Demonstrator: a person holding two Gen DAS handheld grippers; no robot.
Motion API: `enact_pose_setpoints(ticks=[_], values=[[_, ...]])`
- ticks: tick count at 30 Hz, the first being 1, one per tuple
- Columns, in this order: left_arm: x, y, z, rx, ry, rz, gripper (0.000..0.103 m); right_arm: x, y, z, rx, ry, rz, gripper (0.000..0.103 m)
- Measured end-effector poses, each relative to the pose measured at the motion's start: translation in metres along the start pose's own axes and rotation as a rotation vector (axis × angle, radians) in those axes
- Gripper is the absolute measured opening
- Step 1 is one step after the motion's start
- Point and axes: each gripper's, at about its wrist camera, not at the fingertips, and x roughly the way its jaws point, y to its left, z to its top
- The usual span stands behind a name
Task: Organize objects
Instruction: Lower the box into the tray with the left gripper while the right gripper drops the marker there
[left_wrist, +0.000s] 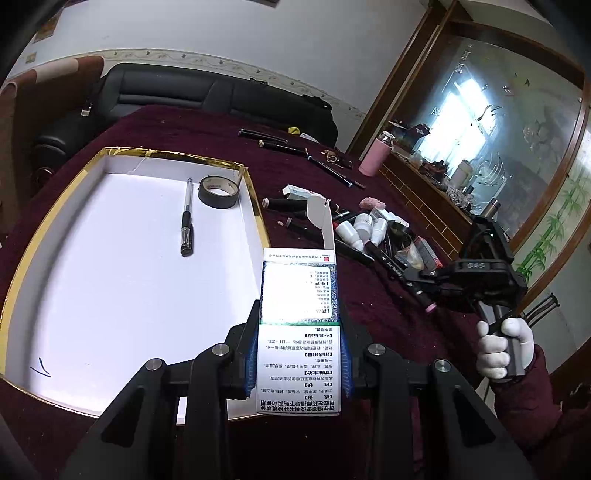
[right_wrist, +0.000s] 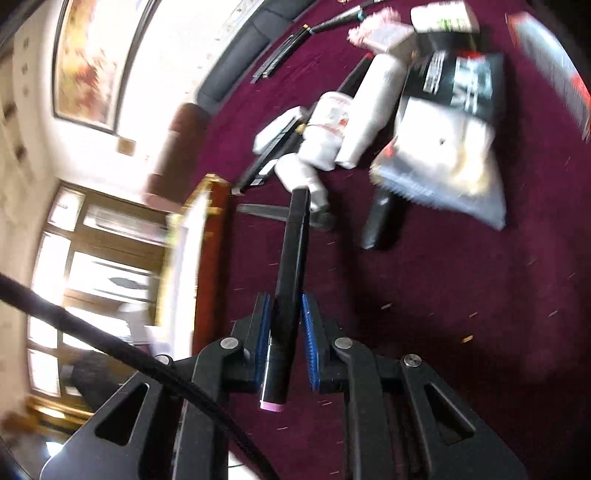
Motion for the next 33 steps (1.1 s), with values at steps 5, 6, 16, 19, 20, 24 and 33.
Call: enact_pose_setpoints(ticks=[5,6,16,19,20,24,33], values=[[-0.001,0.009,0.007,-0.021,0.002,0.022,0.030,0.012,0.017,-0.002,0.033,0.051,0.159,0.015],[-0.002,0.013,0.010,-0.026,0.002,0.033,0.030,0.019,0.022,0.000,0.030,0.061,0.169,0.015],[-0.009,0.050,0.030,-0.091,-0.011,0.092,0.030,0.089,0.074,0.011,-0.136,0.116,-0.039,0.015],[-0.007,0.053,0.025,-0.102,-0.011,0.078,0.030,0.107,0.075,0.015,-0.151,0.137,-0.101,0.015],[-0.005,0.054,0.024,-0.107,-0.009,0.076,0.030,0.115,0.074,0.016,-0.149,0.158,-0.117,0.016],[-0.004,0.055,0.023,-0.115,-0.011,0.063,0.030,0.134,0.077,0.005,-0.202,0.190,-0.233,0.021],[-0.002,0.051,0.023,-0.093,-0.015,0.072,0.030,0.158,0.131,-0.044,-0.499,0.132,-0.523,0.039]])
